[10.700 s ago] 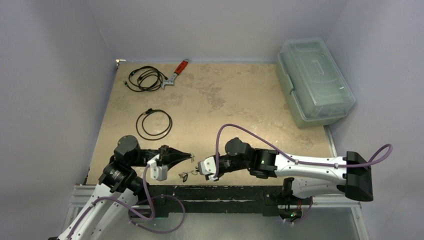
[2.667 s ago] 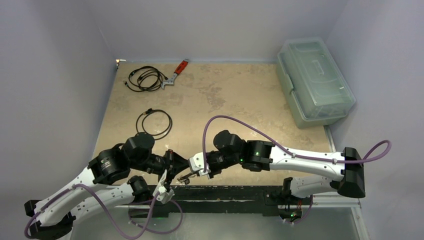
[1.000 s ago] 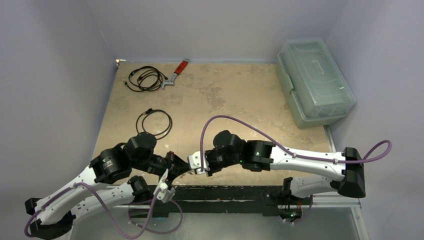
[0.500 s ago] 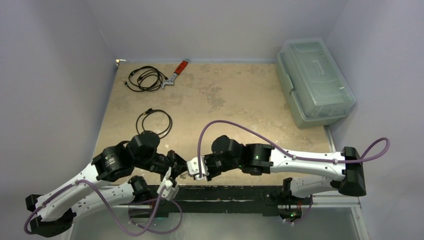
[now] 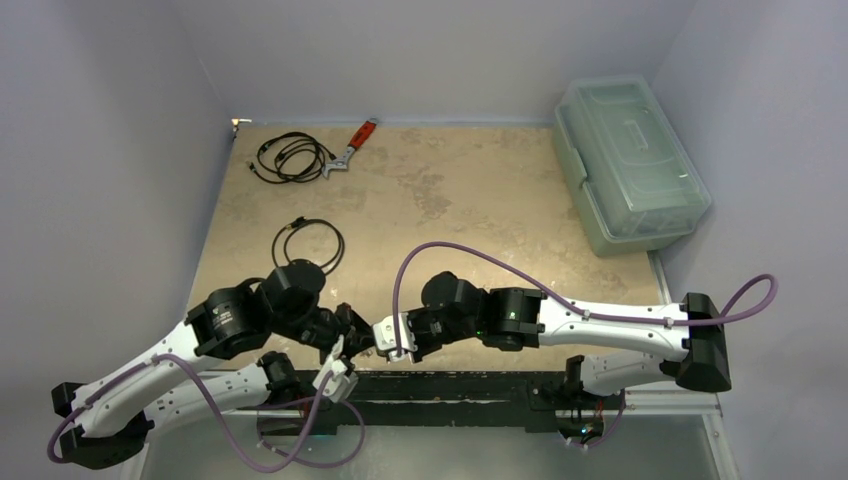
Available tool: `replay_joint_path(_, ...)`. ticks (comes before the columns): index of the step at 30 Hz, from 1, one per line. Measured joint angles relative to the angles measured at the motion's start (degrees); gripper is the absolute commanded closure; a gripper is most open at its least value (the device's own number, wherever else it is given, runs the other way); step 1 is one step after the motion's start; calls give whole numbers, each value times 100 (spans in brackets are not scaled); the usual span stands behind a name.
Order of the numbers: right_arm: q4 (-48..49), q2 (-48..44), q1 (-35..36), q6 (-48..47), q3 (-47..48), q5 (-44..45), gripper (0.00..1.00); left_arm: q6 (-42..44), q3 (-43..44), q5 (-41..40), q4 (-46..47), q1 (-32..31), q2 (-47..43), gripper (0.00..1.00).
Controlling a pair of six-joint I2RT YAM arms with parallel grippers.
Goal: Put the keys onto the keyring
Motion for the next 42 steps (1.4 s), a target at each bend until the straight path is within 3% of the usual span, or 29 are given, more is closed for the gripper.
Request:
replay_joint_path(21, -81, -37, 85, -15, 0, -26, 100, -22, 2, -533, -26, -168, 31, 100)
replay_joint_path(42, -7, -68, 111, -20, -2, -144, 100, -68, 232, -389, -72, -249, 245, 100)
